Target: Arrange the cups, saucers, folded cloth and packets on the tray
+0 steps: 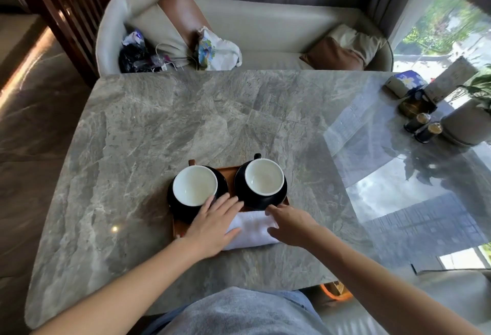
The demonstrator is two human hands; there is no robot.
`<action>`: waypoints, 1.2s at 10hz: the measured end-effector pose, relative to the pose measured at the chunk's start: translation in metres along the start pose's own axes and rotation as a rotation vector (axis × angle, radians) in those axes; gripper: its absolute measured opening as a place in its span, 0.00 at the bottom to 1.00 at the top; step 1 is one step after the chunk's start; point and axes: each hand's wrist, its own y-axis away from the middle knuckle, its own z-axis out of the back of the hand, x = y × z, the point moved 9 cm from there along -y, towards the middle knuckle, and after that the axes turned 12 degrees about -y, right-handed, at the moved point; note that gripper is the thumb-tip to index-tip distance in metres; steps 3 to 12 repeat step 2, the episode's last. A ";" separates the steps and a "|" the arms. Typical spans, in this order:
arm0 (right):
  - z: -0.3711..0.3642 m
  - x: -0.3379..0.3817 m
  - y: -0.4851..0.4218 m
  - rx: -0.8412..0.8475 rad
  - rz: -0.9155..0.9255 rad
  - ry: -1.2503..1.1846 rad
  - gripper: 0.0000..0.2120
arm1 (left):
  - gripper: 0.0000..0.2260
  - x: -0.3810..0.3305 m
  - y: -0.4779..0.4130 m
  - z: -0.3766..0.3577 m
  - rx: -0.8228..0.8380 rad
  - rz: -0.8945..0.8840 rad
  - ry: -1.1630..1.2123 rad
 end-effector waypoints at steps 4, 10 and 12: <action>0.100 0.077 0.003 -0.366 0.276 -0.004 0.27 | 0.31 0.048 -0.024 0.097 -0.213 0.171 -0.102; 0.100 0.077 0.003 -0.366 0.276 -0.004 0.27 | 0.31 0.048 -0.024 0.097 -0.213 0.171 -0.102; 0.100 0.077 0.003 -0.366 0.276 -0.004 0.27 | 0.31 0.048 -0.024 0.097 -0.213 0.171 -0.102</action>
